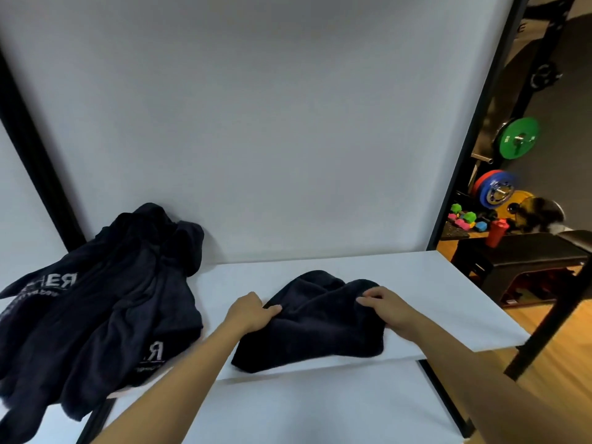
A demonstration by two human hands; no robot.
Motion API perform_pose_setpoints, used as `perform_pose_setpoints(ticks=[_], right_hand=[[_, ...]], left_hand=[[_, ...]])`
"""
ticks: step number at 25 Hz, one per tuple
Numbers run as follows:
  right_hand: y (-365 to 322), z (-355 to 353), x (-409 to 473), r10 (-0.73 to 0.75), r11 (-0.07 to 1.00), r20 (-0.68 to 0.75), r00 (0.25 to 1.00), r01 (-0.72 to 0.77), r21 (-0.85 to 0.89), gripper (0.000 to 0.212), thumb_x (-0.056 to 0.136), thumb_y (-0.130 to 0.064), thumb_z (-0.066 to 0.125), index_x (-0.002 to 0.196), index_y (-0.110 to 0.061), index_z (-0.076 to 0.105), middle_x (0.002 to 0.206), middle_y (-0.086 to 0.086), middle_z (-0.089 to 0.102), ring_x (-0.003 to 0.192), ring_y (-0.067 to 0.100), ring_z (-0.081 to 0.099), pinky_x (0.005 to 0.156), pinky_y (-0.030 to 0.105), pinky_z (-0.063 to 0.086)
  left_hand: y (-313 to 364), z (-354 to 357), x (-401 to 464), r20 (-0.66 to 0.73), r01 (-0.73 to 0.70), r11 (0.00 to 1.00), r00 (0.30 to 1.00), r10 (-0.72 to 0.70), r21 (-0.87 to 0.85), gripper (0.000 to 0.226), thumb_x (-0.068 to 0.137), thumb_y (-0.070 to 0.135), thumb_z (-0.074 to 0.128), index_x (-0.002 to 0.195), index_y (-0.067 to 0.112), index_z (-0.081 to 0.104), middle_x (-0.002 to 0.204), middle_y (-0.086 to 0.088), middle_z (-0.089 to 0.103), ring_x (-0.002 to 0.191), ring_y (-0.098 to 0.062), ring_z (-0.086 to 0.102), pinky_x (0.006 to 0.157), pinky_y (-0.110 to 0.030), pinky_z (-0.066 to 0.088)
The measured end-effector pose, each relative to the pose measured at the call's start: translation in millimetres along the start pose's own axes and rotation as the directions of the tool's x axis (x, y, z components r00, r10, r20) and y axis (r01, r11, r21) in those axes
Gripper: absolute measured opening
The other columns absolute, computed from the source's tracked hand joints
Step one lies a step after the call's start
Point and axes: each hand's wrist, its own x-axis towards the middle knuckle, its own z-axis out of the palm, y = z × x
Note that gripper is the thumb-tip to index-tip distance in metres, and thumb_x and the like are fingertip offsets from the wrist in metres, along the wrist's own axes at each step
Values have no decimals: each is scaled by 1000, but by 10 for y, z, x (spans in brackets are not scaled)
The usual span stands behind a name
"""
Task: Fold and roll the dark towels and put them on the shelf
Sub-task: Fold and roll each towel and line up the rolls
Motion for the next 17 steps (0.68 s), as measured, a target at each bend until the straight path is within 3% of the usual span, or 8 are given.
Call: perform_pose_setpoints(ticks=[3, 5, 7, 9, 11, 13, 15, 17], right_hand=[[87, 73, -35, 5, 992, -53, 999, -11, -125, 23, 94, -33, 60, 81, -16, 53, 85, -4, 58, 77, 11, 57, 66, 23, 45], [156, 61, -58, -1, 990, -98, 995, -12, -137, 25, 92, -31, 65, 109, -15, 56, 110, -2, 59, 98, 15, 59, 81, 27, 49], [134, -8, -129, -12, 998, -175, 985, 3, -56, 61, 91, -28, 67, 141, -15, 36, 131, 6, 52, 118, 24, 54, 96, 34, 47], [24, -138, -162, -73, 997, -268, 961, 74, -6, 72, 90, -29, 68, 149, -23, 28, 134, 9, 52, 123, 27, 52, 101, 38, 46], [-200, -327, -176, -187, 980, -320, 929, 199, 4, 51, 90, -29, 70, 137, -24, 51, 127, 7, 60, 115, 23, 58, 95, 35, 50], [-542, -540, -173, -293, 948, -359, 886, 318, 10, 20, 88, -25, 72, 107, -21, 72, 112, 6, 70, 103, 18, 63, 87, 29, 50], [-973, -789, -183, -363, 909, -389, 847, 413, 50, 1, 86, -22, 74, 87, -22, 75, 101, -2, 73, 100, 16, 66, 89, 29, 51], [-1432, -1035, -232, -423, 857, -437, 793, 507, 90, 3, 87, -20, 73, 85, -23, 75, 96, -7, 72, 100, 14, 66, 90, 28, 51]], left_hand=[[86, 69, 42, -35, -56, 994, 998, 59, 93, 35, 88, 51, 58, 86, 17, 64, 85, 3, 66, 78, -17, 61, 67, -30, 48], [130, 70, 42, -71, -92, 992, 993, 98, 83, 18, 91, 37, 57, 91, 23, 68, 92, 4, 68, 88, -19, 62, 75, -31, 51], [154, 61, 37, -169, -137, 990, 976, 139, 24, 20, 95, 29, 53, 80, 25, 67, 86, 3, 68, 86, -21, 62, 76, -33, 52], [205, -23, 36, -298, -169, 980, 945, 131, -104, 23, 99, 25, 48, 84, 20, 65, 87, -1, 68, 87, -24, 63, 78, -34, 50], [352, -226, 23, -349, -159, 930, 937, 36, -331, 25, 103, 22, 41, 105, 10, 62, 100, -5, 63, 95, -26, 58, 81, -32, 43], [555, -567, 0, -331, -142, 845, 943, -43, -515, 29, 104, 21, 36, 113, 5, 58, 108, -8, 60, 95, -24, 54, 82, -32, 40], [785, -1010, -25, -379, -183, 753, 921, -94, -631, 28, 105, 22, 35, 110, 6, 59, 110, -11, 62, 93, -23, 55, 80, -33, 42], [1026, -1480, -116, -467, -296, 639, 877, -113, -710, 23, 104, 21, 39, 109, 9, 58, 113, -12, 63, 93, -23, 58, 81, -35, 47]])
